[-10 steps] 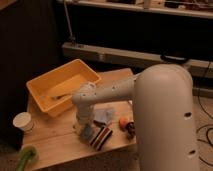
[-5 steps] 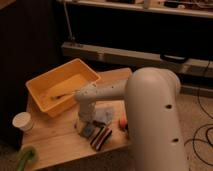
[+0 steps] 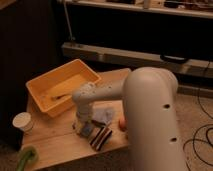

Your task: Wipe table surface with sponge

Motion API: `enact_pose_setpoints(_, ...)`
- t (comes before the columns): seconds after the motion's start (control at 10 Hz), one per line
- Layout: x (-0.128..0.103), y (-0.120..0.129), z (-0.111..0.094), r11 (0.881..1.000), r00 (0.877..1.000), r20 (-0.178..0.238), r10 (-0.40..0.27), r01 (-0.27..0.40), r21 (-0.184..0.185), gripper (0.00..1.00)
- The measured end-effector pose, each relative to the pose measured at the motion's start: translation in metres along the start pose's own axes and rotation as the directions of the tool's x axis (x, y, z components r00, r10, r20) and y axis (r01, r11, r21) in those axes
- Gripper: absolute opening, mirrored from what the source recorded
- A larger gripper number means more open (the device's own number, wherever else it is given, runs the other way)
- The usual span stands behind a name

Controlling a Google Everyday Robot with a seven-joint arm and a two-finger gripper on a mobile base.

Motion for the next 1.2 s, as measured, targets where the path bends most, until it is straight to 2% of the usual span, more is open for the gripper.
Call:
enact_pose_setpoints(0.2,-0.031,0.032,-0.001,0.994,0.995,-0.032,-0.099,0.101,0.05,0.06)
enact_pose_setpoints(0.4,-0.048,0.06,-0.002,0.98,0.982,-0.053,-0.182,0.185,0.074,0.06)
enact_pose_setpoints(0.6,-0.045,0.076,0.004,0.969,0.969,-0.063,-0.239,0.242,0.043,0.06)
enact_pose_setpoints(0.7,-0.036,0.081,0.004,0.972,0.971,-0.046,-0.235,0.236,0.008,0.06)
enact_pose_setpoints(0.9,-0.013,0.085,-0.005,0.976,0.977,-0.004,-0.215,0.215,-0.036,0.06)
enact_pose_setpoints(1.0,-0.002,0.086,-0.013,0.977,0.979,0.016,-0.205,0.206,-0.049,0.06)
enact_pose_setpoints(1.2,0.011,0.093,-0.029,0.979,0.98,0.034,-0.194,0.196,-0.048,0.06)
